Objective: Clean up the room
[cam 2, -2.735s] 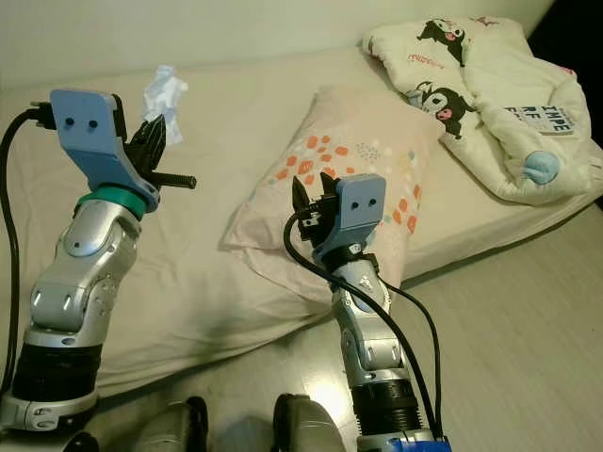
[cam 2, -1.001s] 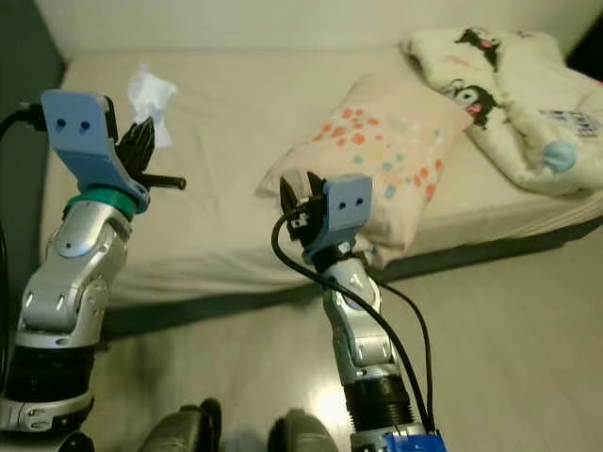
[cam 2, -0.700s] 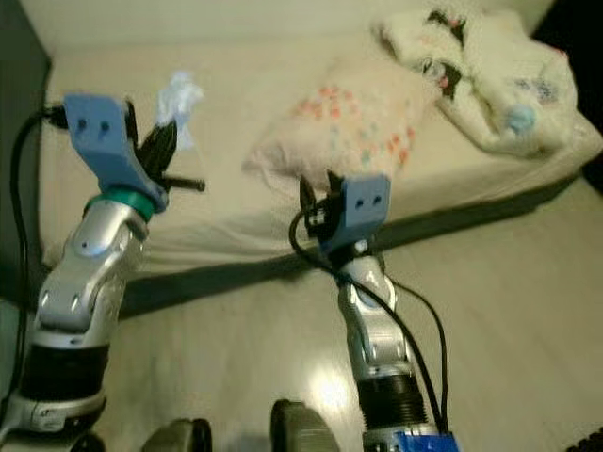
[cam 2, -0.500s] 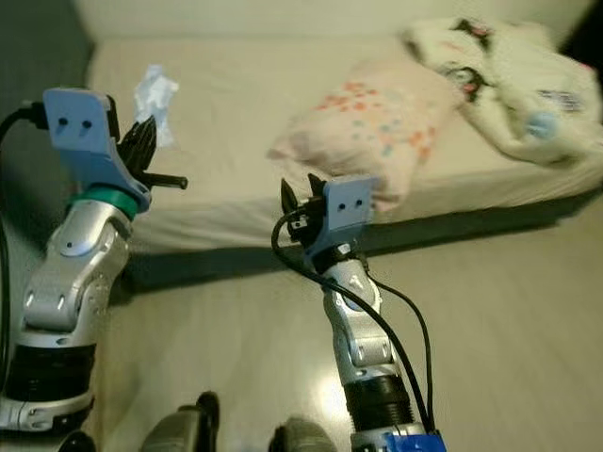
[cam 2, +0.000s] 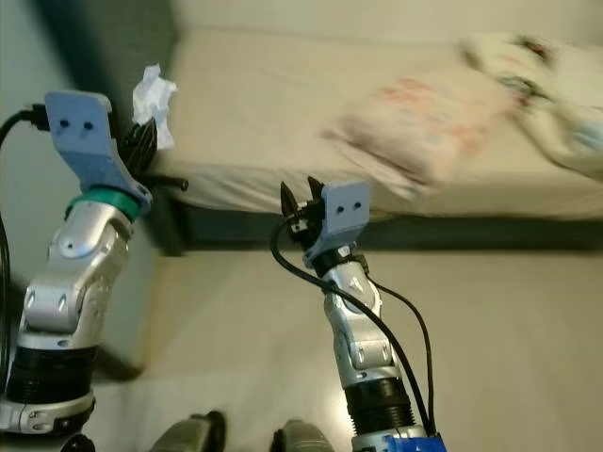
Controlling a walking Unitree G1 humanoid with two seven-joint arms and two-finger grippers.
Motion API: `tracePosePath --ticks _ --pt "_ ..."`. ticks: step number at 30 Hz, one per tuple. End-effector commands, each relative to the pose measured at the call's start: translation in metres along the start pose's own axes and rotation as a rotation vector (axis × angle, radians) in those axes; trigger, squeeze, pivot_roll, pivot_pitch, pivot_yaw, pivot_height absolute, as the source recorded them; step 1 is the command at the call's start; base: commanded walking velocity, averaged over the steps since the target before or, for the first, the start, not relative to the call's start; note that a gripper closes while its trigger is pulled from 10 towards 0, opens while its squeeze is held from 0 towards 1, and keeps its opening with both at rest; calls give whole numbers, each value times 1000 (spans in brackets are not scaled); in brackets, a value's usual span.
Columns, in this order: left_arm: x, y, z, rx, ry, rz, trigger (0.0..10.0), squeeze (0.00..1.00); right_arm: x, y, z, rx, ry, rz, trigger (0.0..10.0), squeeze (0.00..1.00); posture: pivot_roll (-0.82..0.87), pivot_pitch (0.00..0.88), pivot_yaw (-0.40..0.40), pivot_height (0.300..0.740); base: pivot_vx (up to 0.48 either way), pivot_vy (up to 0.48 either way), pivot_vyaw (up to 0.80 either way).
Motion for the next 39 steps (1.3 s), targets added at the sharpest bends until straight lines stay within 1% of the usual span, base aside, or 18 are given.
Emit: tracePosePath --ticks 1,39 --pt "-1 -5 4 6 -13 -21 10000 0 -2 -3 5 6 -15 -10 10000 0 -33 65 -16 740 0 0 756" --pt "0 -7 6 18 -23 -34 10000 0 -2 -3 2 18 -1 -4 10000 0 -33 62 -9 740 0 0 754"
Point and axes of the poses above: a point about 5 cm out from each wrist's last joint towards the gripper, its own x axis pointing out of the wrist towards the gripper, its own y axis along the axis of the wrist's last joint, z = x × y, the point moved 6 cm from there along x, pointing out of the wrist towards the gripper, and after that the axes turned 14 degrees about -x, right-handed, at the moved point
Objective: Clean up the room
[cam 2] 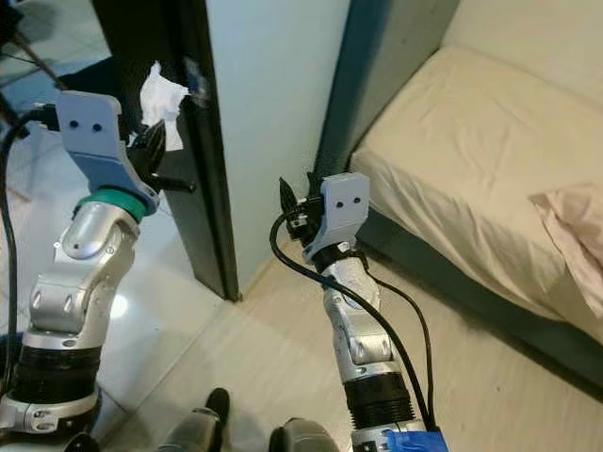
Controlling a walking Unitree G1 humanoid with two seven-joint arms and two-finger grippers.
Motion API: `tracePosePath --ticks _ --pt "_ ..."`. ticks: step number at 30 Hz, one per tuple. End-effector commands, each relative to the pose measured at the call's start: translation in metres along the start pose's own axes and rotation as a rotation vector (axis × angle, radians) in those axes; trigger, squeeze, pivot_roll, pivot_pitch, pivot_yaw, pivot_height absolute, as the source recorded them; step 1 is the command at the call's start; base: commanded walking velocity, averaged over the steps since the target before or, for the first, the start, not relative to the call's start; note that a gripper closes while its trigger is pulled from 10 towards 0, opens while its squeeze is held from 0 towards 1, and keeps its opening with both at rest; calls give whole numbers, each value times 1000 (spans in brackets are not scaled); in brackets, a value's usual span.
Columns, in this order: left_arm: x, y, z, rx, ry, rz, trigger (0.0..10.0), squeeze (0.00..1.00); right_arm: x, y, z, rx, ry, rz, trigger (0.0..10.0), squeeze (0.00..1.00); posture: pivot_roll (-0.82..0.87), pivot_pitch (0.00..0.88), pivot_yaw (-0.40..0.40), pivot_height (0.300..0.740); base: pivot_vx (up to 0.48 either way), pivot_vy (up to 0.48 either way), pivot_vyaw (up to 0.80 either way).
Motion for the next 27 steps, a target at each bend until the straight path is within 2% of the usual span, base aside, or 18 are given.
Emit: tracePosePath --ticks 1,11,16,19,20,21,22,24,26,27 --pt "-1 -6 -1 5 7 -24 10000 0 -4 -6 2 13 -6 -16 10000 0 -33 59 -8 740 0 0 750" --pt "-1 -9 -3 26 12 -33 10000 0 -5 -8 -2 16 9 -22 10000 0 -30 57 -6 740 0 0 752" --pt "-4 -18 -5 64 11 -57 10000 0 -9 -19 -4 22 16 -55 10000 0 -29 58 -5 740 0 0 744" --pt "-13 -48 -16 112 33 -133 10000 0 -21 -42 -5 25 17 -132 10000 0 -29 58 -5 740 0 0 744" --pt "-21 -67 -23 133 53 -185 10000 0 -26 -52 -5 22 16 -162 10000 0 -29 58 -5 740 0 0 744" --pt "-21 -67 -23 133 53 -185 10000 0 -26 -52 -5 22 16 -162 10000 0 -29 58 -5 740 0 0 744" --pt "-30 -87 -32 141 79 -245 10000 0 -32 -60 -5 15 13 -189 10000 0 -29 58 -5 740 0 0 744" --pt "-30 -87 -32 141 79 -245 10000 0 -32 -60 -5 15 13 -189 10000 0 -29 58 -5 740 0 0 744" --pt "-59 -134 -56 152 153 -383 10000 0 -41 -73 -4 12 8 -229 10000 0 -29 61 -1 740 0 0 744" --pt "-72 -151 -65 161 181 -435 10000 0 -45 -78 -4 12 9 -248 10000 0 -32 65 -3 740 0 0 744"
Point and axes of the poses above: a point about 5 cm out from each wrist's last joint towards the gripper, its own x axis pointing out of the wrist towards the gripper, its own y axis along the axis of the wrist's last joint, z = x × y, the point moved 6 cm from there along x, pointing out of the wrist towards the gripper, and after that the axes turned 14 degrees about -x, right-handed, at the moved point
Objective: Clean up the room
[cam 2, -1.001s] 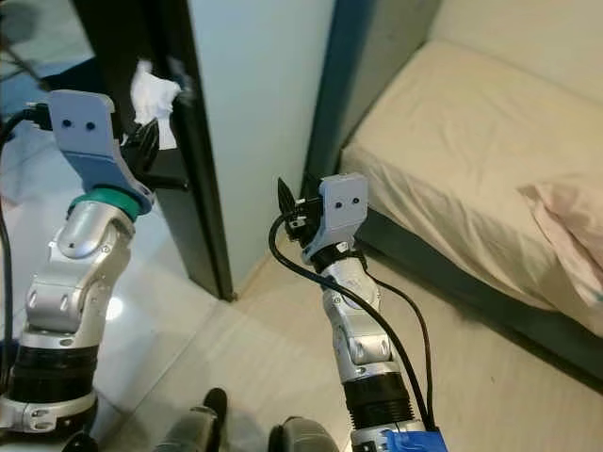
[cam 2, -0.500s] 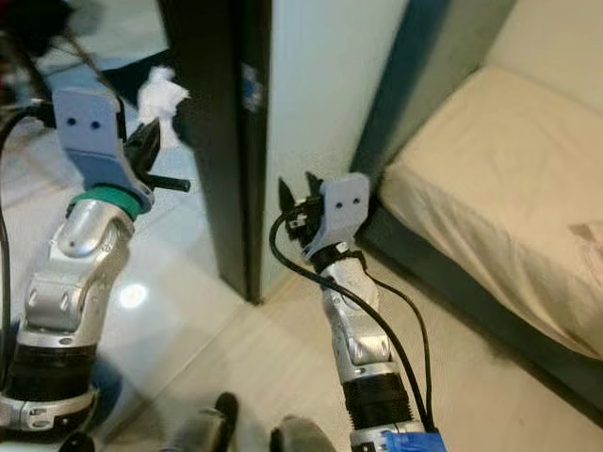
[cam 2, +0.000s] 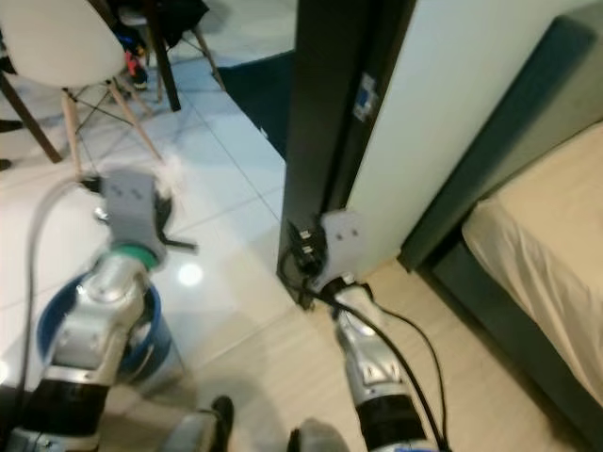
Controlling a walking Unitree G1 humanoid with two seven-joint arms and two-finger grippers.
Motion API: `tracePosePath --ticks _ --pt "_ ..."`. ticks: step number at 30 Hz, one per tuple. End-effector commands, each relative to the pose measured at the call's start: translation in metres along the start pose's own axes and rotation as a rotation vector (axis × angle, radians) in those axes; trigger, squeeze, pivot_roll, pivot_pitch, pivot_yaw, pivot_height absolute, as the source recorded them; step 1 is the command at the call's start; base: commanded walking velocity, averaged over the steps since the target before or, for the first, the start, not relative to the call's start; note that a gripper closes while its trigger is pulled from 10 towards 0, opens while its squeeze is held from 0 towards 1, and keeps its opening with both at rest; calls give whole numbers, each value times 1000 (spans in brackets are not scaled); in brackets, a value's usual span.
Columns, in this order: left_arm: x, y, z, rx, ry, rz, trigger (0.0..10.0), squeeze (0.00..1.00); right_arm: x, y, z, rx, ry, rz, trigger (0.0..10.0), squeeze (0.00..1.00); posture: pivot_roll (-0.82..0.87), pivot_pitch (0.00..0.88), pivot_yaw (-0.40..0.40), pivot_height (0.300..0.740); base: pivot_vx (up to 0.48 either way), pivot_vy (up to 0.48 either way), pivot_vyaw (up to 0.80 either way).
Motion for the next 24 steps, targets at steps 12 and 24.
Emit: tracePosePath --ticks 12,24 --pt "-16 -63 -35 15 137 -155 10000 0 -27 -62 -10 91 13 -199 10000 0 -24 67 0 740 0 0 744" --pt "-7 -46 -31 39 122 -74 10000 0 -22 -56 -11 77 18 -166 10000 0 -24 68 0 740 0 0 744"
Point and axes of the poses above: a point about 5 cm out from each wrist's last joint towards the gripper, its own x axis pointing out of the wrist towards the gripper, its own y axis along the axis of the wrist's last joint, z = x × y, the point moved 6 cm from there along x, pointing out of the wrist towards the gripper, and after that the axes turned 14 degrees about -x, right-handed, at the moved point
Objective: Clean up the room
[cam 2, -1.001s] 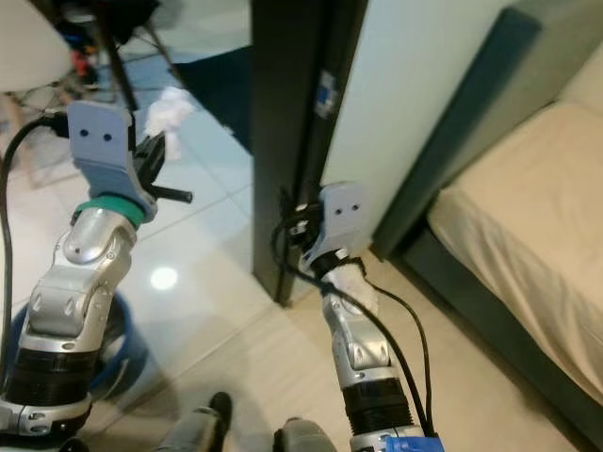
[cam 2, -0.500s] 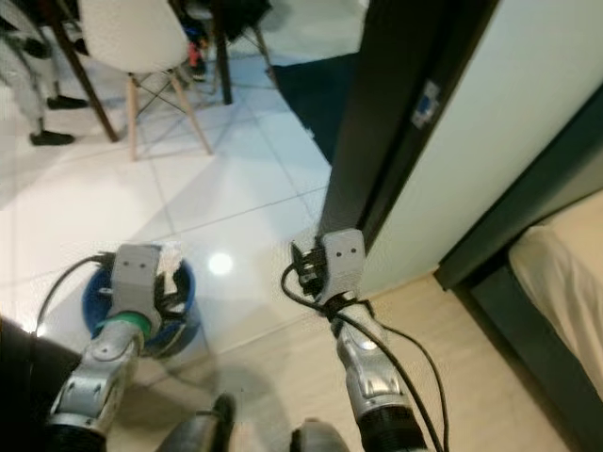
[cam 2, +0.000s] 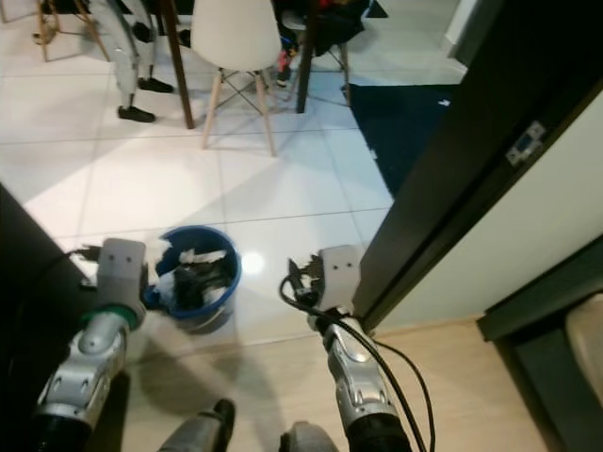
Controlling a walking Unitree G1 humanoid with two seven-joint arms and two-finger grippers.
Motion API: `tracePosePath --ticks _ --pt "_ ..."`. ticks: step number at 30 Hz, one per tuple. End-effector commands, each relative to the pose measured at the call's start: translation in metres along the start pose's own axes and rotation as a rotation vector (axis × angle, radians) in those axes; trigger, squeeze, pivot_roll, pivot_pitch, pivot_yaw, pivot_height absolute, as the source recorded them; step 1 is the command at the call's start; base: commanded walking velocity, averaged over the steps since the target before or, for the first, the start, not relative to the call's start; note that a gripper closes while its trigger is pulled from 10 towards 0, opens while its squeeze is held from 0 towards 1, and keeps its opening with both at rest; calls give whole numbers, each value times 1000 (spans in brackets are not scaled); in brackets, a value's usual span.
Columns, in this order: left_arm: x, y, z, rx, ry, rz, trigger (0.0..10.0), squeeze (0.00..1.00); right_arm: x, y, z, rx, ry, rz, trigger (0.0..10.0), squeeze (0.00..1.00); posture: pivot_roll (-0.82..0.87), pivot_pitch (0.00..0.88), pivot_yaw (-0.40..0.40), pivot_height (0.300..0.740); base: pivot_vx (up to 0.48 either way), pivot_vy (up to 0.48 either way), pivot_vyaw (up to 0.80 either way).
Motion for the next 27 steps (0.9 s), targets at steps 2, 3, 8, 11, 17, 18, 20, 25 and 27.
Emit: tracePosePath --ticks 2,3,8,11,17,18,20,25,27 --pt "-1 -6 3 10 -6 -14 10000 0 -2 -4 2 7 -8 -8 10000 0 -24 68 0 740 0 0 744" --pt "-1 -5 4 10 -9 -9 10000 0 -2 -3 3 7 -8 -5 10000 0 -24 68 0 740 0 0 744" --pt "1 6 10 15 -31 36 10000 0 0 4 4 14 -20 29 10000 0 -24 68 1 740 352 0 435" --pt "2 7 11 15 -35 40 10000 0 1 7 4 15 -25 40 10000 0 -24 68 1 740 480 0 0" --pt "4 10 12 17 -39 52 10000 0 3 10 4 2 -20 50 10000 0 -26 68 1 740 480 0 152" --pt "4 10 12 17 -39 52 10000 0 3 10 4 2 -20 50 10000 0 -26 68 1 740 480 0 456" --pt "5 10 12 18 -40 53 10000 0 3 10 6 -2 -29 49 10000 0 -26 67 1 740 480 0 753" --pt "5 10 13 20 -41 54 10000 0 4 10 10 2 -52 52 10000 0 -26 66 0 740 480 0 300" --pt "5 10 13 21 -42 54 10000 0 4 10 11 2 -55 52 10000 0 -26 65 0 740 454 0 0"
Point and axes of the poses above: a point about 5 cm out from each wrist's last joint towards the gripper, its own x axis pointing out of the wrist towards the gripper, its own y axis along the axis of the wrist's last joint, z = x × y, the point moved 6 cm from there along x, pointing out of the wrist towards the gripper, and after that the axes turned 14 degrees about -x, right-handed, at the moved point
